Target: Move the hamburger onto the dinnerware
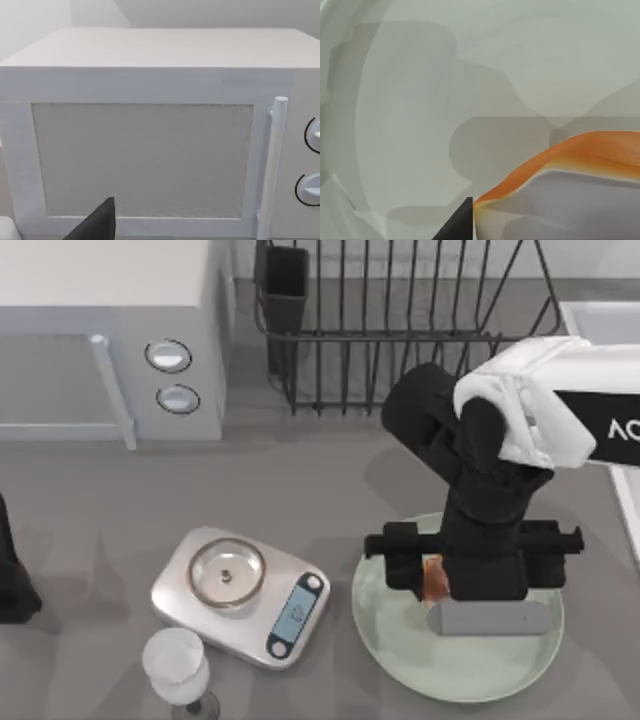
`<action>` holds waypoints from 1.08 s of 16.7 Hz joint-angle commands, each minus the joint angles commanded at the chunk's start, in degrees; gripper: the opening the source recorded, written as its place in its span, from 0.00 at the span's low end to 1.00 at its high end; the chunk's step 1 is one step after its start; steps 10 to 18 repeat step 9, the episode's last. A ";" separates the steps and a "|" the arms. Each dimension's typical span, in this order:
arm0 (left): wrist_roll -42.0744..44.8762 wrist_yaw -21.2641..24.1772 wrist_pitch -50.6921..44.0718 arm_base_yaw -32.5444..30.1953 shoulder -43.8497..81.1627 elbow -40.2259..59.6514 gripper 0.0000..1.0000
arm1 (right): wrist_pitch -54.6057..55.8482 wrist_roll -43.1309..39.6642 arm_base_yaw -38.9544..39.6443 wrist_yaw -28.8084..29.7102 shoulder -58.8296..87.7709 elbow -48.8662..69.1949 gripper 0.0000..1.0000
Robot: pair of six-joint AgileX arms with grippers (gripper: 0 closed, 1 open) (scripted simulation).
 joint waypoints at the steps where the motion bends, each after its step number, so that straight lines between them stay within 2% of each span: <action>1: 0.00 0.00 0.00 0.00 0.00 0.00 1.00 | 0.00 0.00 0.00 0.00 0.00 0.00 0.83; 3: 0.00 0.00 0.00 0.00 0.00 0.00 1.00 | 0.00 0.00 0.00 0.00 0.00 0.00 0.98; 4: 0.00 0.00 0.00 0.00 0.00 0.00 1.00 | 0.00 0.00 0.00 0.00 0.00 0.00 1.00; 18: 0.00 0.00 0.00 0.00 0.00 0.00 1.00 | 0.00 0.00 0.00 0.00 0.00 0.00 1.00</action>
